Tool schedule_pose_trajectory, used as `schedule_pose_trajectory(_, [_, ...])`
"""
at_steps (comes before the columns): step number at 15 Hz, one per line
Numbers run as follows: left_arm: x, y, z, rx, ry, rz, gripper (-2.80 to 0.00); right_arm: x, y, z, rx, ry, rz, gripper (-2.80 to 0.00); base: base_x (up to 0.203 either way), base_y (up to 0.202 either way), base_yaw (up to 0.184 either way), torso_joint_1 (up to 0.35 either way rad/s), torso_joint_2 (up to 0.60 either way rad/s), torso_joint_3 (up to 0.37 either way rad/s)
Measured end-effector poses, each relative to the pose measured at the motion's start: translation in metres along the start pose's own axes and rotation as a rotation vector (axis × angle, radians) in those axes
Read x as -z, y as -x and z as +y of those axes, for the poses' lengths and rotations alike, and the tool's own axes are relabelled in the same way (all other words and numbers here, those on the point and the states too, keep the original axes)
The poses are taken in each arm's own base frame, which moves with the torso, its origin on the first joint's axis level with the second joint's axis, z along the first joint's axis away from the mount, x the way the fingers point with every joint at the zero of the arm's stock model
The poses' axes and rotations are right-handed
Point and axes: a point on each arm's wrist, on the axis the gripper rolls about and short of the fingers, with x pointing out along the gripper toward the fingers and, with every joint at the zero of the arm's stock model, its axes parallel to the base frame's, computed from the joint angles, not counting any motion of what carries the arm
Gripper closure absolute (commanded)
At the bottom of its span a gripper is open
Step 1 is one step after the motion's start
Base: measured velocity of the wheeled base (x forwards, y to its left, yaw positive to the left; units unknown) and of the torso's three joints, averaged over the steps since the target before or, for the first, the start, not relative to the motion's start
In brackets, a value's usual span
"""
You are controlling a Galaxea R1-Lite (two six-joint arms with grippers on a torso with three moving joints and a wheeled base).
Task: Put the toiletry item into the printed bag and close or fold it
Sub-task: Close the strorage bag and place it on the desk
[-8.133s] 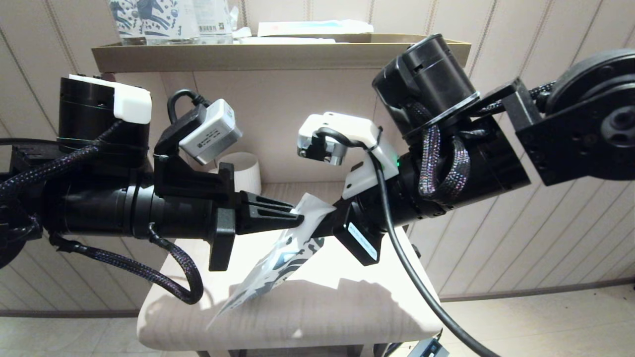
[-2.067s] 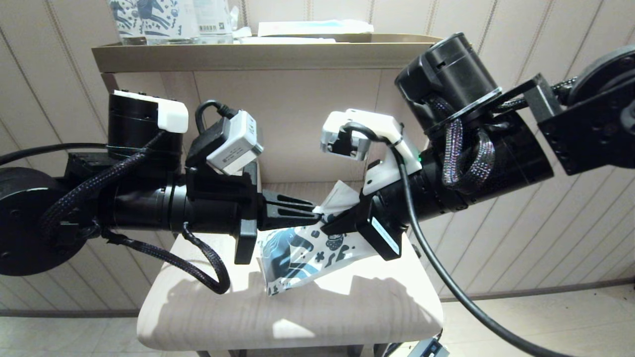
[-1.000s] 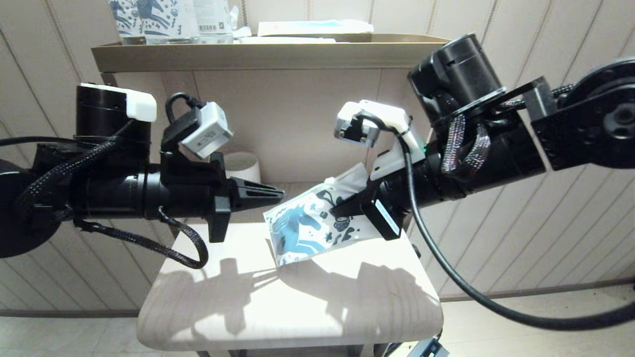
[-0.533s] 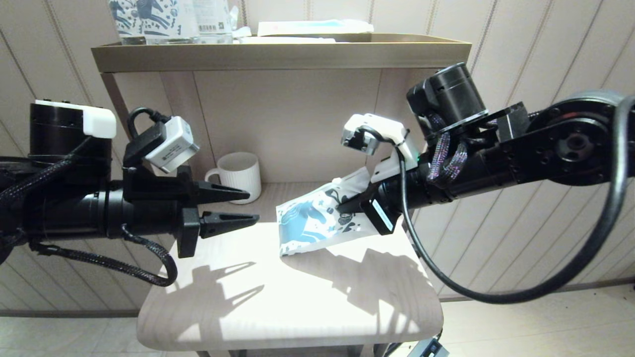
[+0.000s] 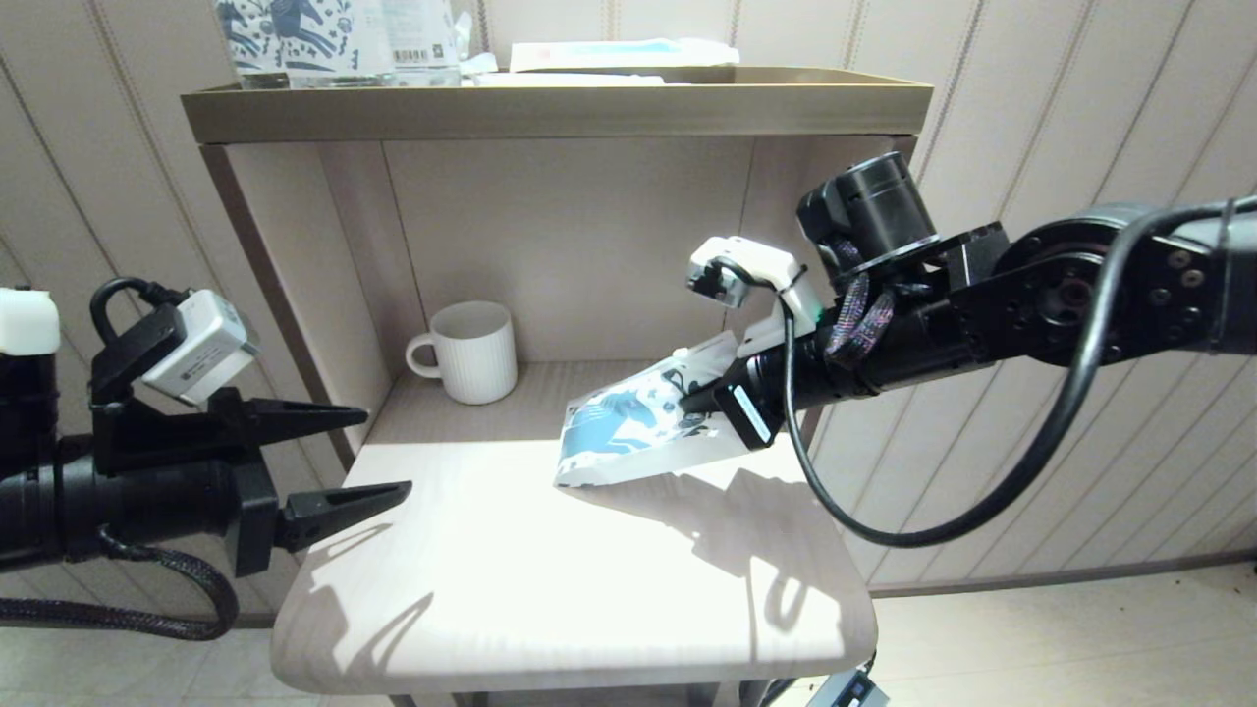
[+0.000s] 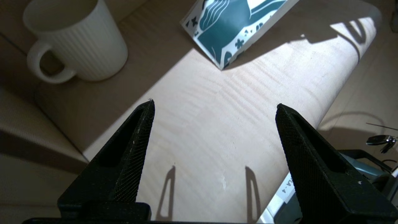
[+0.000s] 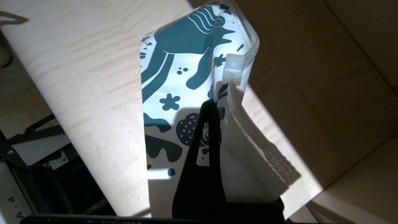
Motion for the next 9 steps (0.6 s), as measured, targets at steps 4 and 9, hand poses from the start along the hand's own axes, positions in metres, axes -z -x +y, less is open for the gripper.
schedule_pose_trajectory(4, [0.017,0.014,0.001,-0.065,0.030,-0.014,-2.80,-0.002,-0.013,-0.007,0.069,-0.007,-0.036,0.00,0.000,0.000,0.000,0.000,0.00,0.000])
schedule_pose_trajectory(9, [0.021,0.016,-0.001,-0.073,0.039,-0.021,-2.80,-0.001,-0.014,-0.016,0.150,-0.023,-0.020,0.00,0.000,0.000,0.000,0.000,0.00,0.000])
